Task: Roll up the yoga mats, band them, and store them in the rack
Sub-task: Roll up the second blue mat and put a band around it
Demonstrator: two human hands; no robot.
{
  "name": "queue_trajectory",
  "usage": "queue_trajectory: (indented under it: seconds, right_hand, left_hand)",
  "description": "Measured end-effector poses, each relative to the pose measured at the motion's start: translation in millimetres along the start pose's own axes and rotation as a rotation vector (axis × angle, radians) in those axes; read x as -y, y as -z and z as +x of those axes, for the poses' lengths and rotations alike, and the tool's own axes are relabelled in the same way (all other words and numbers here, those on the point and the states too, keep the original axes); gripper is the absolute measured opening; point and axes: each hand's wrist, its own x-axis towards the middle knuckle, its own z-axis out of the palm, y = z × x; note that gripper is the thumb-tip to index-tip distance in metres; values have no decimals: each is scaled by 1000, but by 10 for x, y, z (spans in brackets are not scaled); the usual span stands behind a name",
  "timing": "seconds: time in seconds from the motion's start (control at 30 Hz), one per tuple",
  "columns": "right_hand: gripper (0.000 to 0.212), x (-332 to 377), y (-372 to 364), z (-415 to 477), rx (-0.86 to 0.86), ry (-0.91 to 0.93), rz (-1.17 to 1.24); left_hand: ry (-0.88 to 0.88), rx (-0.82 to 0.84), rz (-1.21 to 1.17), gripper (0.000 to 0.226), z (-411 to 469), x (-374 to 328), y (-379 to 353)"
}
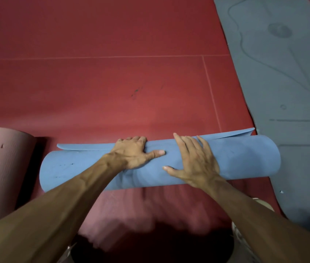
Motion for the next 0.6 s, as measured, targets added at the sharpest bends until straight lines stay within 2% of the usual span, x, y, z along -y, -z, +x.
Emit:
queue_trajectory:
  seconds: [0.1,0.2,0.33,0.47,0.6]
  right_hand:
    - [79,16,3,-20,-60,9,2]
    - [59,20,2,-3,-95,5,-2]
    - [51,43,-17,-57,-66,-10,-12]
    - [48,48,0,-54,-42,-25,7]
    - [50,16,142,-69,102,-20,105]
  left_hand:
    - [-97,84,83,113,-82,-20,31]
    - [-186,68,199,130,-93,-97,-15]
    - [-247,-5,229,117,-52,-151,-61]
    - [-203,77,210,141,-10,-193,-53]
    - [-174,18,131,124,-101,-267,-66]
